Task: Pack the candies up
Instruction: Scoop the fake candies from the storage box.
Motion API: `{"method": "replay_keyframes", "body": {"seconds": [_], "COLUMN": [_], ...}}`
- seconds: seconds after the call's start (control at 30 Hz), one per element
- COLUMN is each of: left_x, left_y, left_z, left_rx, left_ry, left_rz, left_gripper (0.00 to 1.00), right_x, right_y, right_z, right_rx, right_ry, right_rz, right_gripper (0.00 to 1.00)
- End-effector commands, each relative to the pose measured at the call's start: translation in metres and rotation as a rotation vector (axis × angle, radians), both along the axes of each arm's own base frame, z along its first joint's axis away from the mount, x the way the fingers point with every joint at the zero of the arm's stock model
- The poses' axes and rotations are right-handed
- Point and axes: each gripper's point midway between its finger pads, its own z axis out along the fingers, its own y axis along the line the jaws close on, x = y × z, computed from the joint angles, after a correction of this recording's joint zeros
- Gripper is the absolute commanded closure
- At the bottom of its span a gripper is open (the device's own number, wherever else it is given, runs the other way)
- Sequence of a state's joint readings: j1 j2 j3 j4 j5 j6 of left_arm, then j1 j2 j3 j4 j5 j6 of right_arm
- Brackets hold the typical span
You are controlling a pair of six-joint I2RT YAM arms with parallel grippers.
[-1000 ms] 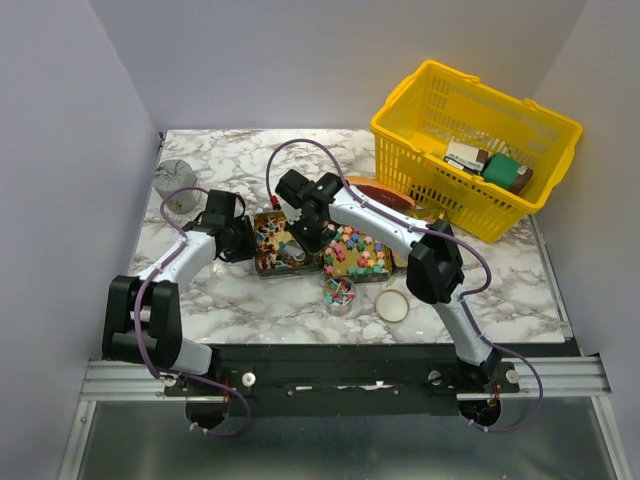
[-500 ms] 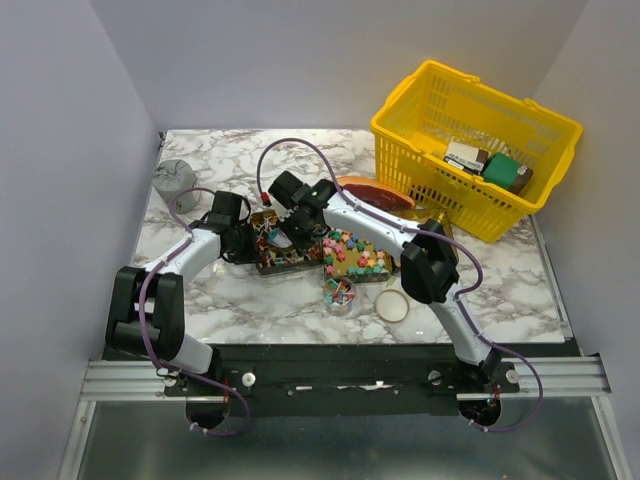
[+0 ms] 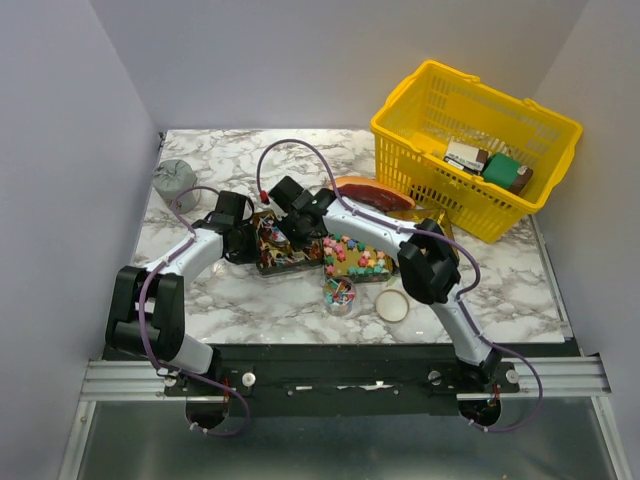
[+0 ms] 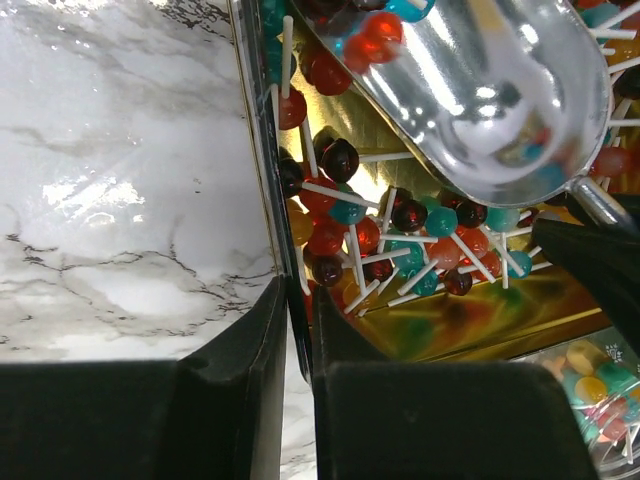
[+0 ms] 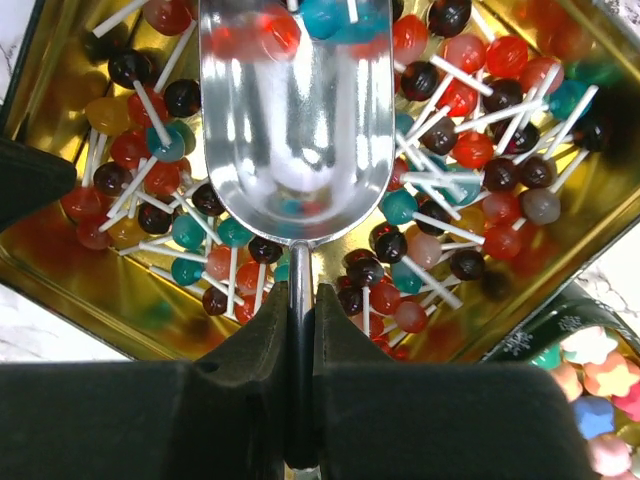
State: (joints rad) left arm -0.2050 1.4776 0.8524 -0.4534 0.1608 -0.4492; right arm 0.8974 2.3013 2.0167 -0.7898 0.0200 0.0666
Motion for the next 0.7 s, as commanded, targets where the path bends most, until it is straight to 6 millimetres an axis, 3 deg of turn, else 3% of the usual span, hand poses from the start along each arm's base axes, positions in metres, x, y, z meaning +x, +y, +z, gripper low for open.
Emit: {"method": "replay_keyframes", "body": {"seconds": [0.0,0.03,0.17,0.43,0.67], "left_x": [0.005,0.006,0.010,0.016,0.019], "left_y": [-0.005,-0.005,-0.001,0.006,0.013], "left_z": [0.015,0.016,0.023,0.037,0.049], "left_rx": [-0.007,-0.007,0.004,0.026,0.046], "left_ry": [-0.038,-0.042,-0.078,-0.146,-0.200], "left_rz": [-0.005,0.003,0.024,0.061,0.099], "left_gripper": [0.79,0.78,0.64,0.54,0.44], "right_x": [0.002,0.001,-0.008,-0.021,-0.028], "right_y": [-0.010,-0.012,-0.023,-0.035,-0.038], "right_z": [-0.013,-0.002,0.010,0.026,0.054], "right_rx": [-0.014,0.003,0.014,0.043,0.083], "right_ry": [-0.040,-0.054,-0.072,-0.101,-0.144], "right_rz": [-0.030,-0.032,-0.025,-0.004,0.006], "right_gripper": [0.99,0.99,0.99,0.99,0.99]}}
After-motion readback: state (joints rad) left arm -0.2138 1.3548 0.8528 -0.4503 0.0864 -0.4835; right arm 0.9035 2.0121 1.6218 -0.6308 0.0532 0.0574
